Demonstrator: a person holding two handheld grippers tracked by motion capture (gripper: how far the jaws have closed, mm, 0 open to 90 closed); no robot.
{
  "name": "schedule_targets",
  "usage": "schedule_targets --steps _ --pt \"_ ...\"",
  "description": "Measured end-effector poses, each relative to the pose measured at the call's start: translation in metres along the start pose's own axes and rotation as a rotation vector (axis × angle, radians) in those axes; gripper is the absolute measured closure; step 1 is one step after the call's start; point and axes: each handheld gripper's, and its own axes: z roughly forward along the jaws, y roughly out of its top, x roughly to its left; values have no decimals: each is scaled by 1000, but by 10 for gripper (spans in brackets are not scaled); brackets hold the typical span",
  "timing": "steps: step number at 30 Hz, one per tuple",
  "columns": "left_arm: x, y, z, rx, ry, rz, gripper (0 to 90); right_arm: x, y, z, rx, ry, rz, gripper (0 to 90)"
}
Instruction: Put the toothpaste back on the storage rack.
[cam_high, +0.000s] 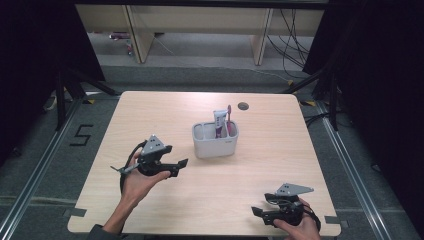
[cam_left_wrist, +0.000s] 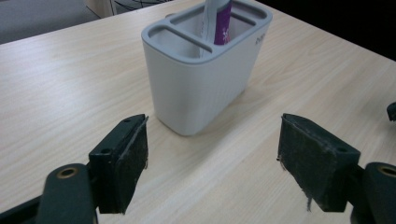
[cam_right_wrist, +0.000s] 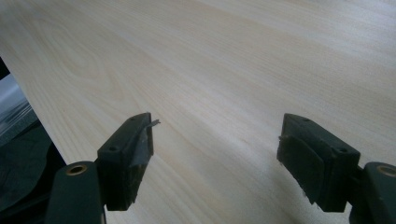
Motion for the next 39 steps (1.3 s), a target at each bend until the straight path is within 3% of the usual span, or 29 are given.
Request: schedule_targets --steps 2,3,4,10,11,13,18,20,21,22,23,24,26,29,31,32,33,35,38,39 --pt "-1 -5 -1 12 8 2 239 0 0 0 2 0 1 269" --pt "-1 -7 -2 14 9 -2 239 1 -1 1 0 18 33 269" --pt "-1 -9 -3 23 10 4 239 -1 0 0 3 -2 0 269" --pt "-3 -21 -2 36 0 3 238 0 0 0 1 -2 11 269" --pt "-3 -22 -3 50 1 17 238 1 -1 0 -1 19 31 269" --pt "-5 -25 -3 51 6 17 238 0 -1 -1 -3 -15 15 269" --pt "-4 -37 -8 69 12 49 232 0 -1 0 -1 15 36 269" --pt "-5 -43 -10 62 14 29 231 -1 -1 -1 -4 -12 7 269" --pt "-5 -46 -11 62 10 24 231 0 -1 0 1 5 18 269" --pt "-5 -49 -11 60 6 18 231 0 -1 -1 -2 -7 10 269" --pt "-5 -51 -12 66 6 24 228 2 -2 -1 11 4 49 269" --pt "-5 -53 -14 83 5 42 224 0 -1 -1 1 -9 15 269" --pt "-7 -57 -14 70 0 22 222 1 -2 -1 5 1 32 269" --pt "-9 -62 -16 69 -4 40 219 0 -2 -1 -1 -8 10 269" --pt "-11 -64 -19 89 2 60 214 2 -2 -1 6 2 35 269" --pt "-12 -66 -18 75 2 55 214 0 -2 -1 0 -7 10 269" --pt "-12 -66 -20 100 1 79 214 0 -2 -1 -1 -7 9 269" --pt "-13 -69 -20 99 1 90 214 1 -2 -1 0 -8 7 269" --pt "-15 -74 -21 90 -4 71 213 1 -2 -1 0 -9 6 269" --pt "-15 -76 -21 92 -6 82 213 1 -2 -1 2 -4 9 269"
